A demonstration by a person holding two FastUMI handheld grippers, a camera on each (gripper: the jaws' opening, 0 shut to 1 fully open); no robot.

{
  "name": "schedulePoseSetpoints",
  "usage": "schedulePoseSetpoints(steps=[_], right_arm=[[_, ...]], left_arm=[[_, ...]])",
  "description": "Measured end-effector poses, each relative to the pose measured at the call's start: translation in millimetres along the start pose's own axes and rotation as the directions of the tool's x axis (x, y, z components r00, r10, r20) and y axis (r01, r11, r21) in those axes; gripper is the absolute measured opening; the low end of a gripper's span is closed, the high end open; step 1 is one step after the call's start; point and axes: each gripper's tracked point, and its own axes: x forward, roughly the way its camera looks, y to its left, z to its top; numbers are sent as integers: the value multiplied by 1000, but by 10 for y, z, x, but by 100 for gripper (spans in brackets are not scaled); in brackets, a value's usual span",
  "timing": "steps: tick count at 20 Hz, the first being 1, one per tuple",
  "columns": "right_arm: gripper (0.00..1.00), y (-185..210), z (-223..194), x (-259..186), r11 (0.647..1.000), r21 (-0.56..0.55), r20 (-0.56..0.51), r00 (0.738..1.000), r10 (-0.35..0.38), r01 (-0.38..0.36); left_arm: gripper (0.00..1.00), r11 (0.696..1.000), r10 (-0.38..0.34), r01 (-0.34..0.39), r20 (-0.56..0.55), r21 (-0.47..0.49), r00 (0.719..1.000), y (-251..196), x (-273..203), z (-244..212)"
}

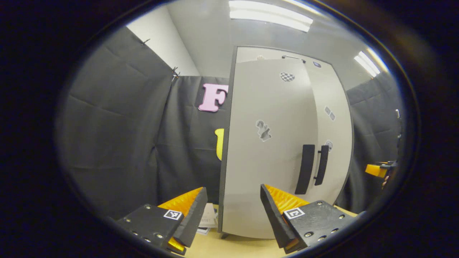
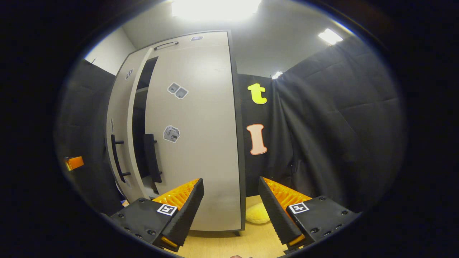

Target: Grab one shoe with the right hand and put it into the shoe cabinet, grab the other shoe with the left hand and put it into the shoe cabinet; then close the right door with the right hand and the left door with the left hand.

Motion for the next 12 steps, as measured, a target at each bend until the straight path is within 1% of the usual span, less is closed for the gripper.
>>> schedulePoseSetpoints(steps=[1,2,3,5,6,7,8,9,10,12], right_arm=[[97,28,-9,-10,1000,0,-2,1000,-9,9],[97,49,-27,-11,1000,-3,-2,1000,-18,18],[97,83,-43,-6,1000,-8,-7,1000,-25,25],[97,144,-96,11,999,-13,-28,999,-34,33],[97,161,-91,3,999,-13,-16,999,-39,38],[97,179,-89,8,999,-13,-6,999,-45,45],[97,208,-148,-8,999,-15,-28,999,-42,42],[97,240,-180,-14,999,-18,-46,998,-34,33],[97,246,-158,-22,999,-25,-37,999,-35,34],[98,225,-136,-31,998,-30,-33,998,-49,49]], left_arm=[[94,1000,-12,12,-1,2,1000,27,0,-27],[93,1000,-20,20,-9,6,1000,48,10,-77],[86,1000,-30,30,-21,4,999,52,8,-128],[86,998,-65,65,-40,-10,997,38,-1,-194],[94,997,-75,75,-37,-12,996,56,-9,-225],[94,996,-84,84,-30,-18,996,54,4,-232],[86,995,-94,92,-53,-30,994,39,31,-302],[86,994,-101,98,-77,-40,992,33,26,-368],[94,993,-110,107,-76,-38,991,24,43,-394],[93,995,-101,99,-73,-26,992,52,79,-389]])
